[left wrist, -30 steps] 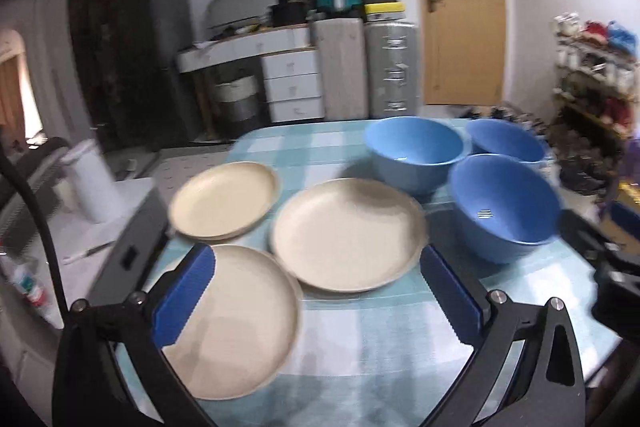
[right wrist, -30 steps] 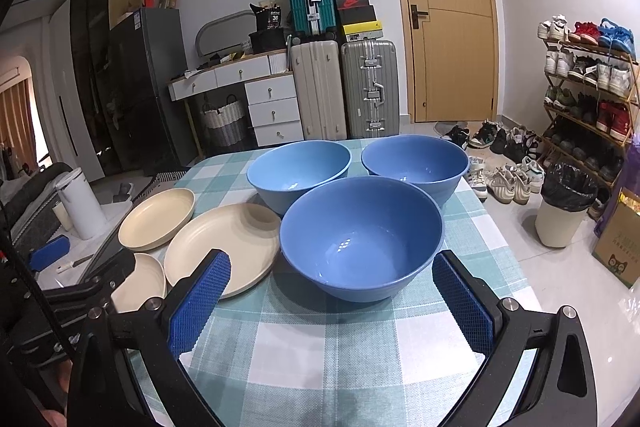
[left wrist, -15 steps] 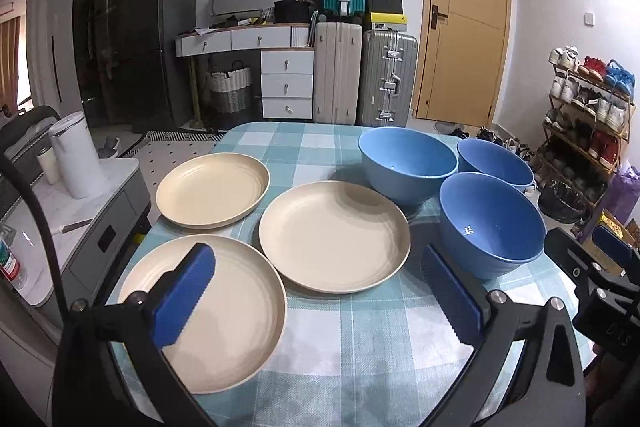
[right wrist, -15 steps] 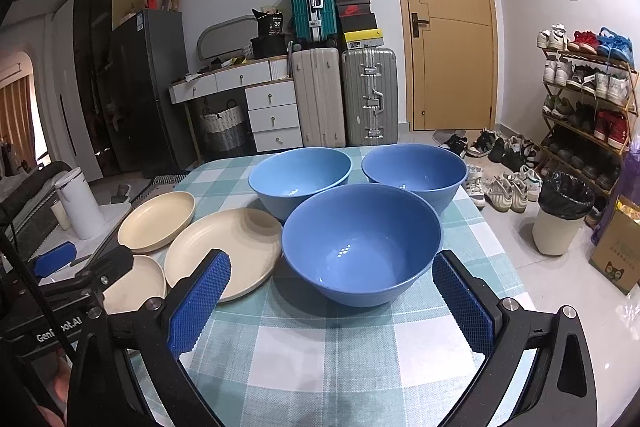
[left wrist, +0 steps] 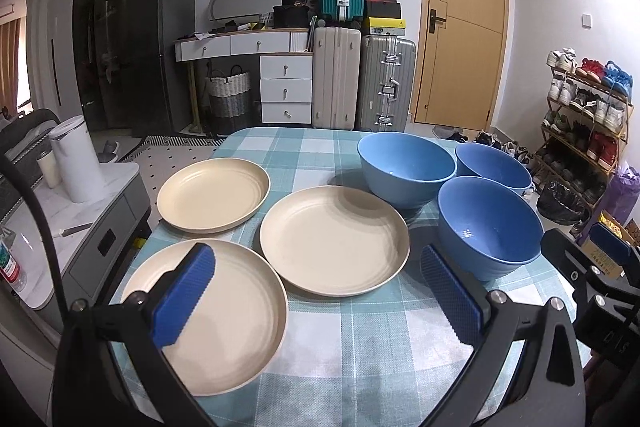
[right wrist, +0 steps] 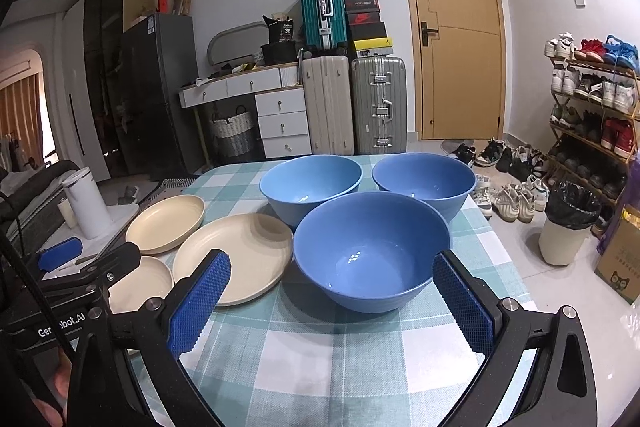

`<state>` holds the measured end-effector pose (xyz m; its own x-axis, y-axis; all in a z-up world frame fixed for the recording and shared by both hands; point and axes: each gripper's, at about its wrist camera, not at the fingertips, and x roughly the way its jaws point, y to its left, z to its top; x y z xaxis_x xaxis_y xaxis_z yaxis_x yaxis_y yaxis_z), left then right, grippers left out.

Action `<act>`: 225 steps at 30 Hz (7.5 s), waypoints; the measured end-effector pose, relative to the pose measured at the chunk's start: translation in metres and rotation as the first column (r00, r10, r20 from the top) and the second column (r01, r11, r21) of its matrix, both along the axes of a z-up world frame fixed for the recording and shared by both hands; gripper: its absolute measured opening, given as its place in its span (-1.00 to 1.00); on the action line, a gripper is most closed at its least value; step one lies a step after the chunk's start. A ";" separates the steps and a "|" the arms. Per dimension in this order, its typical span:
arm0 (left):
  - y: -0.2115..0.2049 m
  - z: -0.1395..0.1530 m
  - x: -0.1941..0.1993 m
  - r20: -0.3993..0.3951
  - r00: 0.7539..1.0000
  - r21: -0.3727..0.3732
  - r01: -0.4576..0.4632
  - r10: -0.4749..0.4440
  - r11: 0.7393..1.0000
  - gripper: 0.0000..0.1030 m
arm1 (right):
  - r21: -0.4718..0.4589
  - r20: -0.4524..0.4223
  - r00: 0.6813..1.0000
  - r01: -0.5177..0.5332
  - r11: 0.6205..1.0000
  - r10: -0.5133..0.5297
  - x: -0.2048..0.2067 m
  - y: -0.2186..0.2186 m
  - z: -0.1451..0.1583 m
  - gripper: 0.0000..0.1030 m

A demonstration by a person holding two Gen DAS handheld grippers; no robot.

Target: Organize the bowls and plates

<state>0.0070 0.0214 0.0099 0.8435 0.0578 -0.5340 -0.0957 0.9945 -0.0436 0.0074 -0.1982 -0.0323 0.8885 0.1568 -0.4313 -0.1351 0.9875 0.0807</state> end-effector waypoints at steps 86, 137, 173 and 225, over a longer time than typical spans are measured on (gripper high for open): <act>0.288 -0.119 0.254 -0.596 0.801 -0.320 -0.182 -0.048 0.930 -0.09 | -0.044 -0.731 0.628 -0.433 0.900 0.267 0.368 0.341 -0.119 -0.42; 0.281 -0.111 0.246 -0.597 0.802 -0.228 -0.152 -0.015 0.962 -0.90 | 0.056 -0.728 0.633 -0.326 0.944 0.262 0.356 0.305 -0.117 -0.83; 0.234 -0.039 0.102 -0.541 0.841 -0.235 -0.170 0.017 0.957 -0.91 | 0.113 -0.707 0.639 -0.323 0.939 0.305 0.209 0.254 -0.051 -0.83; 0.217 -0.097 0.052 -0.595 0.798 -0.156 -0.233 0.097 0.960 -0.91 | -0.192 -0.618 0.753 -0.422 0.886 0.224 0.104 0.261 -0.104 -0.76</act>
<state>0.0586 0.2383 -0.0869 0.3630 -0.0035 -0.9318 -0.3325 0.9337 -0.1331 0.1118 0.0628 -0.1360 0.3853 0.1634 -0.9082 -0.4776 0.8774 -0.0447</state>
